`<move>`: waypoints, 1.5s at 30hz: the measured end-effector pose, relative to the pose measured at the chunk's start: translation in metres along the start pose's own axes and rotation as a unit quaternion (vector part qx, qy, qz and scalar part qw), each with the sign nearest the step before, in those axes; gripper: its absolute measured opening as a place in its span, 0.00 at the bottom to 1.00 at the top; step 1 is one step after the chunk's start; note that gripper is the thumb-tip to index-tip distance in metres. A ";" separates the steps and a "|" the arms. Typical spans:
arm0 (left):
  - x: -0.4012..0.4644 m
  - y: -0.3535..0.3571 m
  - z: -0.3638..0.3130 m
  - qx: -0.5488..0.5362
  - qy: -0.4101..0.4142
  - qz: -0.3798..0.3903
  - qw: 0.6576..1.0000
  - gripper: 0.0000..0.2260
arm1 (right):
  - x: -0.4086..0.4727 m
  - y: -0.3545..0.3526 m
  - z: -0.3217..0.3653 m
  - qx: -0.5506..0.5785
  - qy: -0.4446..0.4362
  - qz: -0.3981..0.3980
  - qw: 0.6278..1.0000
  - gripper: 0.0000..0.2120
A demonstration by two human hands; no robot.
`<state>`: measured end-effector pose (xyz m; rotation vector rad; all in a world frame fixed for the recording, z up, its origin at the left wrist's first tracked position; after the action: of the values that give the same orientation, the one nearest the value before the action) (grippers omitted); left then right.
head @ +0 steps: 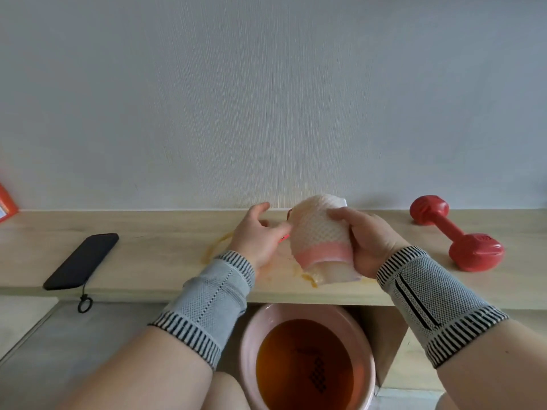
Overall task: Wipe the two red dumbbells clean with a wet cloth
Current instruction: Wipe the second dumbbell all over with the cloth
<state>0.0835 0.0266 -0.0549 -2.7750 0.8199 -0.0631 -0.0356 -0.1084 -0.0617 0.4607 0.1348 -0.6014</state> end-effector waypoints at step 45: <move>0.062 -0.043 0.094 0.356 -0.009 -0.057 0.933 0.42 | 0.136 0.067 -0.053 -0.746 -0.234 0.014 0.624 0.29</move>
<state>0.1688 0.0496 -0.1372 -2.1204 0.4918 -0.2923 0.1141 -0.1056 -0.1180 -1.3445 0.0872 -0.3761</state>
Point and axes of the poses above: each hand's wrist, its own x-axis towards the middle knuckle, its own y-axis out of the palm, z = x × y, the point moved 10 cm from there along x, towards the middle knuckle, and after that the axes turned 3 degrees about x, right-handed, at the moved point
